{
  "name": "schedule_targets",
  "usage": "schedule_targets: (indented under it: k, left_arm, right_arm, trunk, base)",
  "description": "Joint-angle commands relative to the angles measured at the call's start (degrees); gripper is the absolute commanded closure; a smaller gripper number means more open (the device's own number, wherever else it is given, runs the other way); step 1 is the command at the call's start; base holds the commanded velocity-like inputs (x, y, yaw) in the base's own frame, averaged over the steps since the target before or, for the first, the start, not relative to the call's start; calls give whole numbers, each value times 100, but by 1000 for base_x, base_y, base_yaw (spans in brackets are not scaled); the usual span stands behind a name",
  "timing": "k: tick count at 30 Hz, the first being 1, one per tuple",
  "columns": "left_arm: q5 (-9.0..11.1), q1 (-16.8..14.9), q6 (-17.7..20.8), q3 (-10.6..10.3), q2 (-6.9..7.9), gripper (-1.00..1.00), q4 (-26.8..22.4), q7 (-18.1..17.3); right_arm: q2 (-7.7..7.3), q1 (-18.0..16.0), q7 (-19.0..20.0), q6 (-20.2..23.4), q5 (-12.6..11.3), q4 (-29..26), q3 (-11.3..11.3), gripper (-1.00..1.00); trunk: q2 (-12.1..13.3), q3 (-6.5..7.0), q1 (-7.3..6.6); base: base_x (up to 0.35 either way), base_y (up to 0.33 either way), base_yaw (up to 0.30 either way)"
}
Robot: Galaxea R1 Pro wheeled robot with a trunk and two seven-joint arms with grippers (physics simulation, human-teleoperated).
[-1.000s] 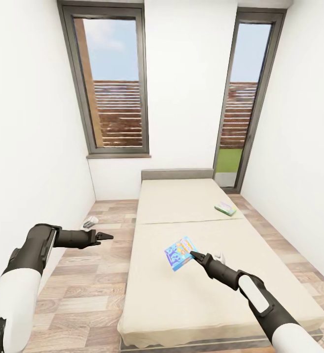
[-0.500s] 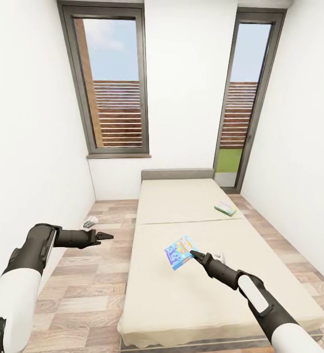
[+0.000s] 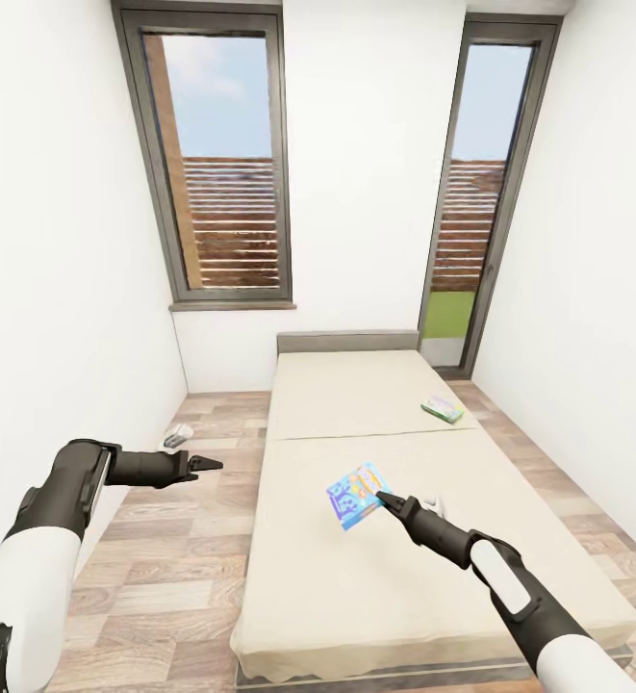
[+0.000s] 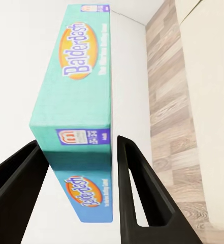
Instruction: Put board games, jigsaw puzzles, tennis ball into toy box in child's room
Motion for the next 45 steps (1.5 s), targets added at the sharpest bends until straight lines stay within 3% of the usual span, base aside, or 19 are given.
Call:
schedule_targets:
  k: [1, 29, 45]
  left_arm:
    - [-59, -6, 42, 19, -4, -100, -4, -68]
    - [-58, -4, 0, 15, -4, -100, -38, -53]
    - [-58, -4, 0, 9, -1, -100, -39, -64]
  right_arm:
    - [-10, -5, 0, 18, -40, -1, 16, 100]
    - [-26, -5, 217, 23, -40, -1, -27, 100]
    - [-26, -5, 246, 24, -40, -1, -44, 100]
  trunk:
    - [-9, -10, 2]
    - [-9, -45, 2]
    - [-9, -50, 2]
  base:
    - [0, 0, 0]
    - [0, -127, -38]
    - [0, -39, -241]
